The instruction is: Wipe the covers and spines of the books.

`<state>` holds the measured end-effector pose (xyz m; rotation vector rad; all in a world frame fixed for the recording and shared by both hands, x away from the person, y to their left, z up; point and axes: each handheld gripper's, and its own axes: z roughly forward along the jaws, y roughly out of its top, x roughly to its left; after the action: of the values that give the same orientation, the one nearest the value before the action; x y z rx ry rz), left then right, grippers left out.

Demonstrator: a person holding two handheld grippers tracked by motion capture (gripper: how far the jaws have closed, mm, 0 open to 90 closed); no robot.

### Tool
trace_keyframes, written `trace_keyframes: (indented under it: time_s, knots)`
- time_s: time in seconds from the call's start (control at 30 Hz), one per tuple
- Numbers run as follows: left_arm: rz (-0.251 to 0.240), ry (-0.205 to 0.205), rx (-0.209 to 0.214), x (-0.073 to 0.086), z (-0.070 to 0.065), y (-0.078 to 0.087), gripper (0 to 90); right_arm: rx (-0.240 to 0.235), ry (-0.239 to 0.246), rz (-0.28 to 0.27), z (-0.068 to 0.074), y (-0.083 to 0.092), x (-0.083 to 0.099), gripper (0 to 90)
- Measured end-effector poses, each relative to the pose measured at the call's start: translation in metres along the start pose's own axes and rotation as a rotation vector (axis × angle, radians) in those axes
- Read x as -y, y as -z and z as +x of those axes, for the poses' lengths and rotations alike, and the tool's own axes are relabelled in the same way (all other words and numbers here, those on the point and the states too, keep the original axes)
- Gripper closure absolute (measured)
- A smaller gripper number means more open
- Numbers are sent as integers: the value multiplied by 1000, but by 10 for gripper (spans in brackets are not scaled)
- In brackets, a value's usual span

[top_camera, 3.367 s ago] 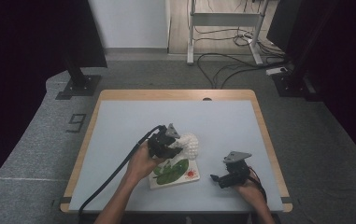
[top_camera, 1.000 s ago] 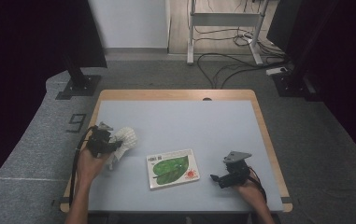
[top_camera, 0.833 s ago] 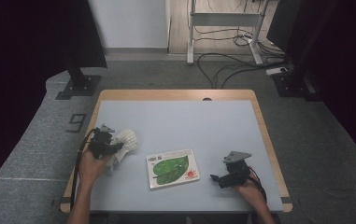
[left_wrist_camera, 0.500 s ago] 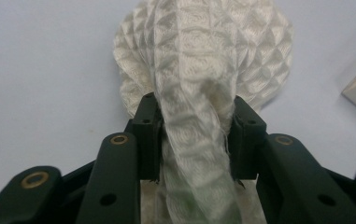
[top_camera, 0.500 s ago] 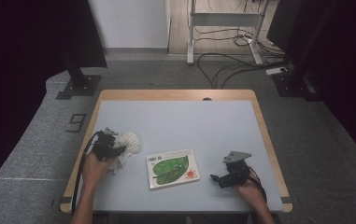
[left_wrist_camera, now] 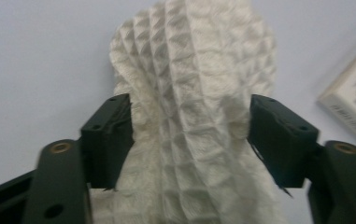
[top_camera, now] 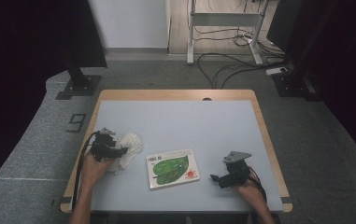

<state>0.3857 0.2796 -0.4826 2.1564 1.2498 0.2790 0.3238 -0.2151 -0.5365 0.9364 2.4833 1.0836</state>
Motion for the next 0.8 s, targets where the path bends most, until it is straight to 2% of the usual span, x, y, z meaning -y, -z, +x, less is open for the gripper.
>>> trace_keyframes:
  time_s: [0.03,0.13,0.23,0.33,0.5,0.53,0.57,0.67,0.7,0.8]
  knots:
    - [-10,6,10,0,0,3,271,1,0,0,0,0,0,30]
    - [-19,-11,33,2,-1,10,196,1,0,0,0,0,0,30]
    - [-34,-38,28,3,-6,17,144,1,-1,0,0,0,0,30]
    - [-56,-62,32,3,-11,24,128,2,-2,0,0,0,0,30]
    - [-68,-110,27,5,-22,32,12,0,0,0,0,0,0,30]
    - [-74,-133,29,7,-27,35,0,0,0,0,0,0,0,30]
    - [-74,-133,29,7,-27,35,0,0,-1,0,0,0,0,30]
    - [-87,-158,41,9,-36,40,0,1,-1,0,0,0,0,30]
    - [-94,-177,58,10,-43,44,0,2,-1,-1,0,0,0,30]
    - [-95,-198,68,10,-49,45,0,1,0,0,0,0,0,30]
